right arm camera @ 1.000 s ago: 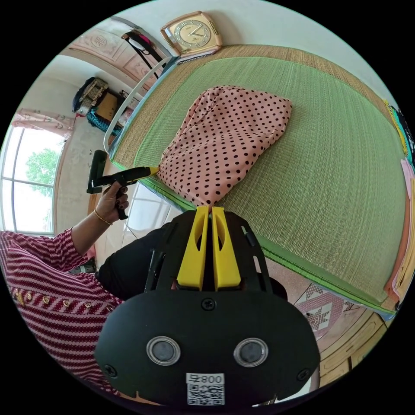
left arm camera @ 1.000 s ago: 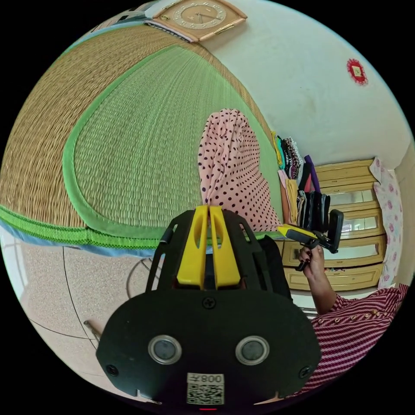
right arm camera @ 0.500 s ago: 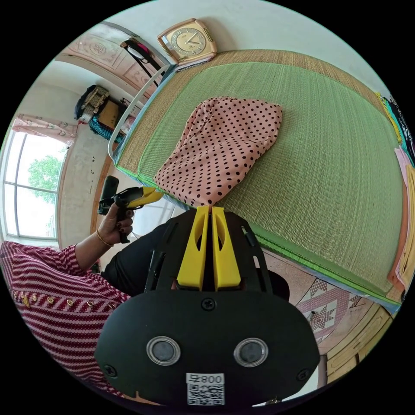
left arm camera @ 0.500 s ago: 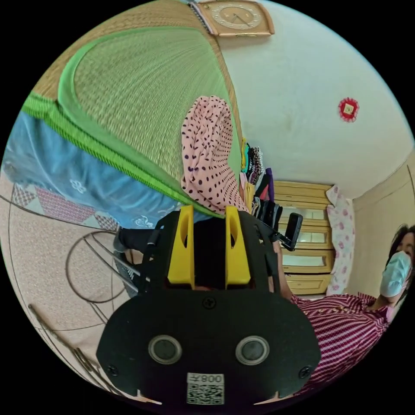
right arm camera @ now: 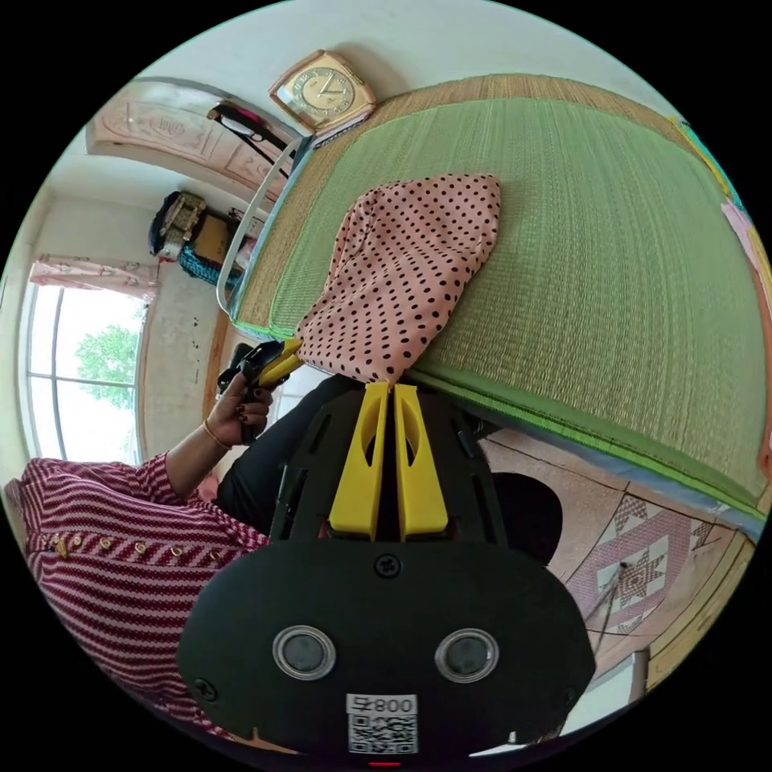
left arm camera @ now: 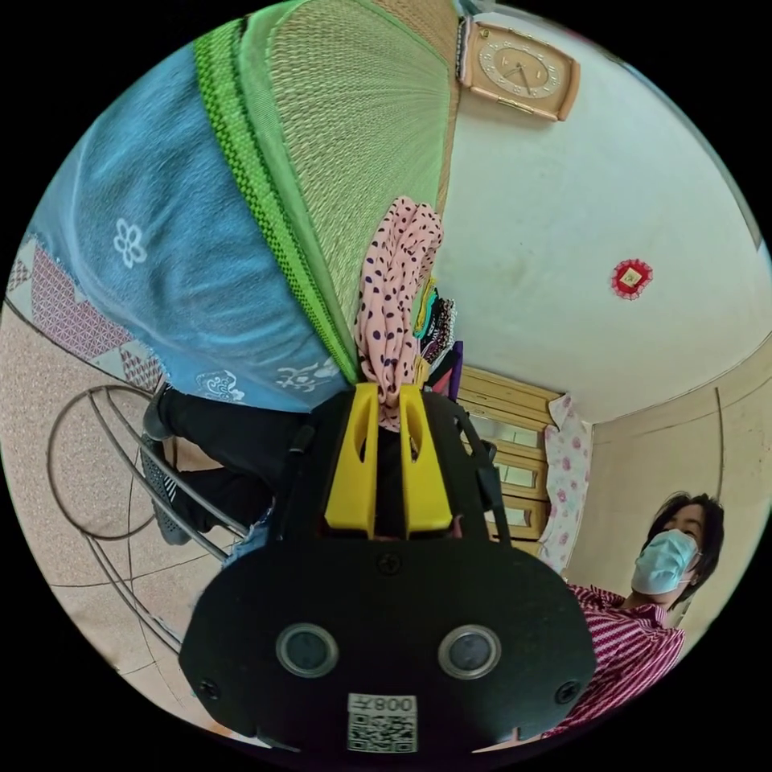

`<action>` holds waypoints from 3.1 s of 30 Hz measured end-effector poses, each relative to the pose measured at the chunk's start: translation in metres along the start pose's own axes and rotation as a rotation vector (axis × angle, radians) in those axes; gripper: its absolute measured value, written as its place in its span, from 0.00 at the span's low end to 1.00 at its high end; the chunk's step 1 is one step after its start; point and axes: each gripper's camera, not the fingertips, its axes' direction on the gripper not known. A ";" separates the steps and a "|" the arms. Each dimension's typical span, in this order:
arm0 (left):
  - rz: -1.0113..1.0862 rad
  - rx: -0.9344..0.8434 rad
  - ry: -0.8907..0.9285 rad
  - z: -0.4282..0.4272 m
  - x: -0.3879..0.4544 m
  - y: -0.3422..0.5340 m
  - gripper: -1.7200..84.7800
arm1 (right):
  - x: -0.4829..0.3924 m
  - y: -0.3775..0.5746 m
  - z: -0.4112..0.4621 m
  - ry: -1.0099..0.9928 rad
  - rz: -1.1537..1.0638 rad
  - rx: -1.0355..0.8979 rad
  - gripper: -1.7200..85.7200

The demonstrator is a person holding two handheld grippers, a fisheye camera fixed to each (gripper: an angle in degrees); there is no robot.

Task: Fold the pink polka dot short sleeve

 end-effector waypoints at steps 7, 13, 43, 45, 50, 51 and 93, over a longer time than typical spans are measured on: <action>0.037 -0.008 0.005 -0.002 0.000 -0.003 0.11 | 0.095 0.047 0.033 -0.242 0.199 0.081 0.11; 0.028 -0.041 0.006 0.001 -0.004 -0.008 0.15 | 0.151 0.065 0.086 -0.450 0.319 0.132 0.14; 0.014 -0.037 -0.032 -0.022 -0.037 0.057 0.09 | 0.256 0.086 0.235 -0.665 0.373 0.160 0.04; 0.033 -0.036 -0.035 -0.029 -0.036 0.070 0.08 | 0.259 0.087 0.237 -0.664 0.369 0.161 0.04; 0.066 -0.037 -0.009 -0.045 -0.033 0.100 0.06 | 0.266 0.090 0.236 -0.674 0.323 0.171 0.04; 0.076 -0.039 0.004 -0.049 -0.032 0.108 0.06 | 0.267 0.091 0.235 -0.679 0.317 0.173 0.04; 0.530 -0.356 0.312 -0.115 0.148 0.406 0.05 | 0.303 0.250 0.066 -0.726 -0.179 0.673 0.04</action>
